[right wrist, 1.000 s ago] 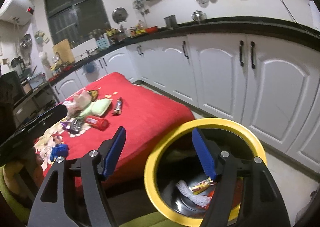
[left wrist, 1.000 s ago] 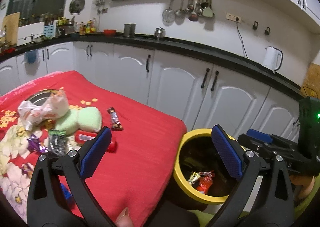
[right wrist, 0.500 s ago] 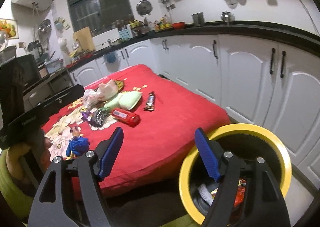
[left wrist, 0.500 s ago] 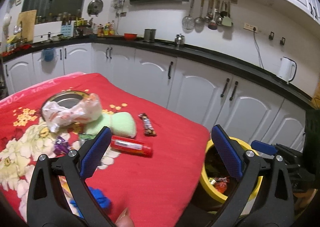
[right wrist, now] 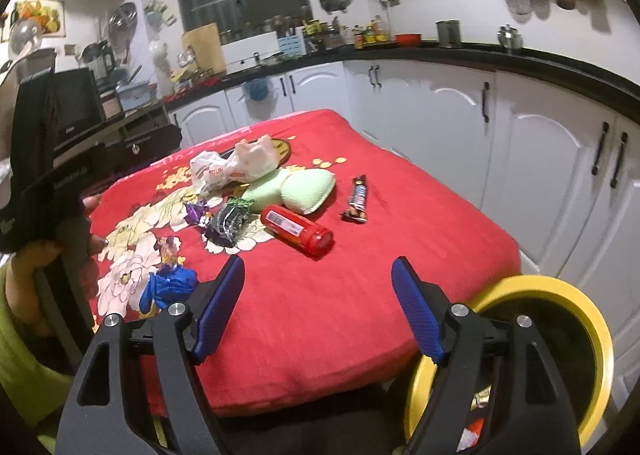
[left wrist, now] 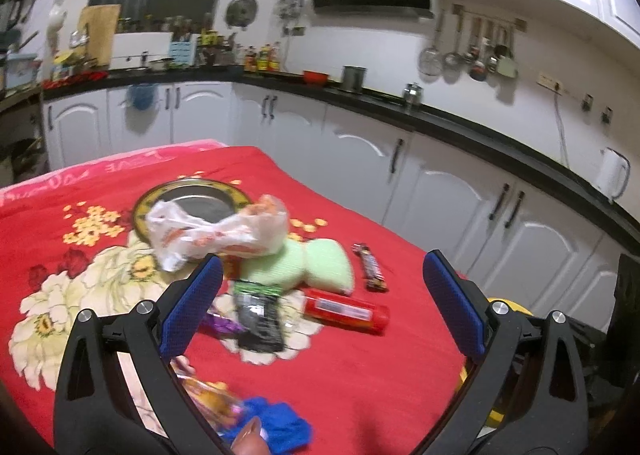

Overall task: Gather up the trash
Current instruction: 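Move both tools back over the remaining items on the blanket, then grasp the red bottle with the right gripper while the left grasps the white plastic bag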

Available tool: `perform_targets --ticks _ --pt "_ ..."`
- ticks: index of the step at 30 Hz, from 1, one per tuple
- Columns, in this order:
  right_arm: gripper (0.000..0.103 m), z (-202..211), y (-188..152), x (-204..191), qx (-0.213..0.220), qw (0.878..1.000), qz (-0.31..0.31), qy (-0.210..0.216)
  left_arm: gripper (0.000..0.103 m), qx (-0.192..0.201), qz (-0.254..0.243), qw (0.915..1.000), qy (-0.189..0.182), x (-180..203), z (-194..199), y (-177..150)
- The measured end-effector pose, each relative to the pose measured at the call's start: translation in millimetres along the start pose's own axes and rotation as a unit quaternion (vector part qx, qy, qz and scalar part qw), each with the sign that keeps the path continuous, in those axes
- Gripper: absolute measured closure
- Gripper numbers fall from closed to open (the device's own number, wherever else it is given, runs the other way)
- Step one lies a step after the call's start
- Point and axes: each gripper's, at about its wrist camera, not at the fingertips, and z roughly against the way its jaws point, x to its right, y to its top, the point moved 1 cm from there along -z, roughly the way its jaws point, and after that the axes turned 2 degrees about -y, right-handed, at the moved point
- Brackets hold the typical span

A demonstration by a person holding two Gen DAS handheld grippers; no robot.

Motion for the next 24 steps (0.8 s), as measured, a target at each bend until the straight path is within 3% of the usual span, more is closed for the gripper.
perform_targets --ticks 12,24 --pt "0.024 -80 22 -29 -0.047 0.995 0.086 0.021 0.011 -0.006 0.061 0.9963 0.060 -70 -13 10" --pt "0.025 -157 37 -40 -0.107 0.982 0.152 0.036 0.011 -0.081 0.131 0.9845 0.084 -144 -61 22"
